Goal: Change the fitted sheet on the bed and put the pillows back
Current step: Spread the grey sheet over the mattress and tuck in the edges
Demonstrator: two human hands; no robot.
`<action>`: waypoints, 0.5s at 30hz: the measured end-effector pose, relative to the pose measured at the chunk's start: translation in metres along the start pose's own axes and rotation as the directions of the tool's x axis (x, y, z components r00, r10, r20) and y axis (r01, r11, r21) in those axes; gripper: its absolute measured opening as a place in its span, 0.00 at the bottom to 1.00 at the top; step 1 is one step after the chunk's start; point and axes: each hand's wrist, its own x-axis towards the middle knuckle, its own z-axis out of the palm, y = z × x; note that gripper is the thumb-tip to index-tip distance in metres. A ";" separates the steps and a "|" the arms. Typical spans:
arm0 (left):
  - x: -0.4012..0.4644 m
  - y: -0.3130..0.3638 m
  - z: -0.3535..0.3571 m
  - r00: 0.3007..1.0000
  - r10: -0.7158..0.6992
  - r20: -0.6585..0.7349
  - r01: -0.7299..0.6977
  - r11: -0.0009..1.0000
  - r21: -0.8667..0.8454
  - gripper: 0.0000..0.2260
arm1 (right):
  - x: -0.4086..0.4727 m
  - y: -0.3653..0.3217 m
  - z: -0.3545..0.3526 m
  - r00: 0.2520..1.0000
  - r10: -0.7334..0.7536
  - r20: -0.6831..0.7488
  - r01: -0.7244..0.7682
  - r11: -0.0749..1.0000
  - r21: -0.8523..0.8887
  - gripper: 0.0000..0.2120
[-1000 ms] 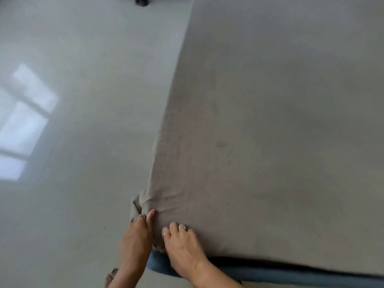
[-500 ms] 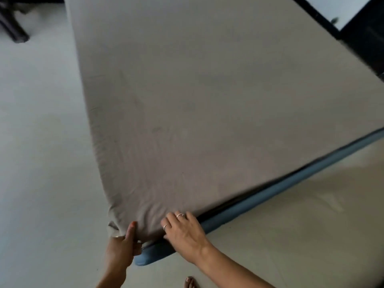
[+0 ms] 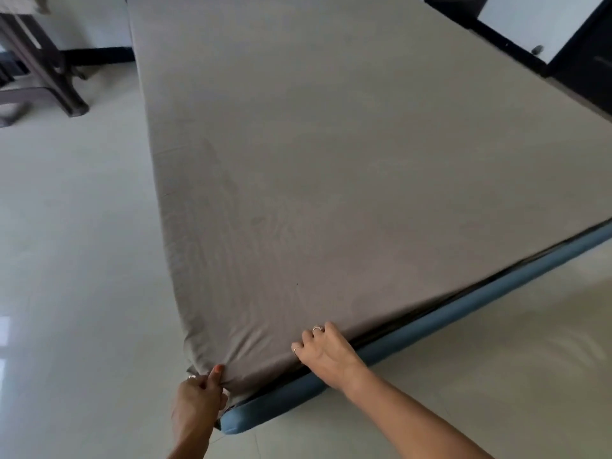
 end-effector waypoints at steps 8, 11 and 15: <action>-0.007 -0.008 -0.013 0.998 0.057 0.013 -0.058 0.993 0.099 0.18 | 0.000 0.000 -0.009 0.993 -0.118 -0.029 0.119 0.993 0.022 0.13; -0.008 -0.020 -0.013 0.999 0.042 0.020 -0.045 0.986 0.160 0.17 | -0.006 -0.006 -0.008 0.996 -0.089 0.000 0.089 0.992 0.087 0.15; -0.005 -0.022 -0.012 0.999 0.034 0.042 -0.041 0.981 0.190 0.16 | -0.008 -0.004 -0.001 0.996 -0.030 -0.083 0.043 0.985 0.170 0.17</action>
